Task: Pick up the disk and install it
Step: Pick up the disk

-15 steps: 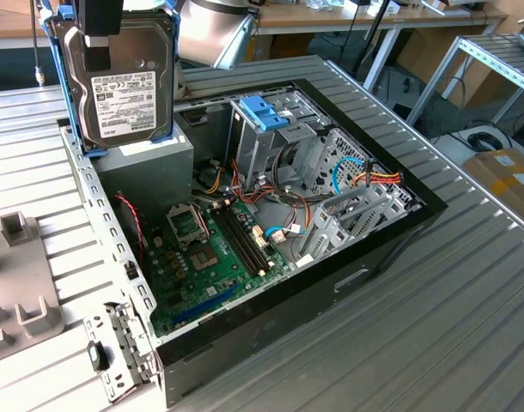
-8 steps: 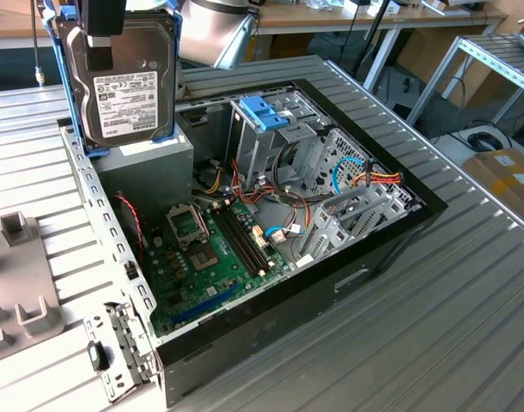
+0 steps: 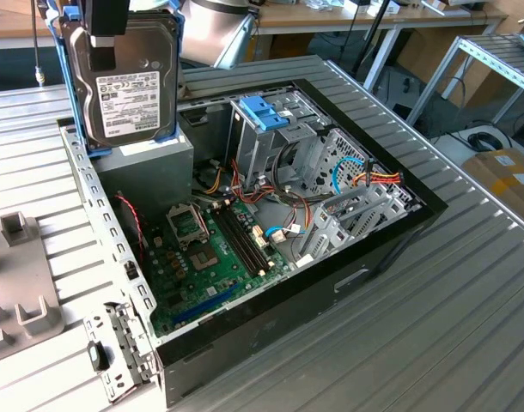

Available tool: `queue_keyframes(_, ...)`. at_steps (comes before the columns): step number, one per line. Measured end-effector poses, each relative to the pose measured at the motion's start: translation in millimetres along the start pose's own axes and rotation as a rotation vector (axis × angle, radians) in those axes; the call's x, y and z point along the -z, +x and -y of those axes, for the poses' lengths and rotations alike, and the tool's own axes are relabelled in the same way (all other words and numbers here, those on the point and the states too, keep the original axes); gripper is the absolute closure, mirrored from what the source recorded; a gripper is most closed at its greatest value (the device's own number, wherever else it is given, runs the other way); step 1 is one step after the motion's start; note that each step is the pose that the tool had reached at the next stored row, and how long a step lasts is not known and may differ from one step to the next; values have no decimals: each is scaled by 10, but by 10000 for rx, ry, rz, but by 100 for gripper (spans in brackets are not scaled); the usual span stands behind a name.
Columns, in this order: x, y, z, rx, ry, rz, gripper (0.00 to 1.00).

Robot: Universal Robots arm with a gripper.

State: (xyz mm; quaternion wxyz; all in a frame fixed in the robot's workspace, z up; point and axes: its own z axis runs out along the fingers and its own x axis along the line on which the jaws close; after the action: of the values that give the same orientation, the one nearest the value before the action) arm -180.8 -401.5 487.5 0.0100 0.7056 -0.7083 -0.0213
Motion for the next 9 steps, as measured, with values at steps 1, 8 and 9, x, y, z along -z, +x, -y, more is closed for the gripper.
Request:
queue_keyframes(1, 0, 0, 3, 0, 0, 1, 63)
queue_keyframes(8, -1, 0, 32, -1, 1, 0, 63)
queue_keyframes(9, -1, 0, 37, 0, 1, 0, 63)
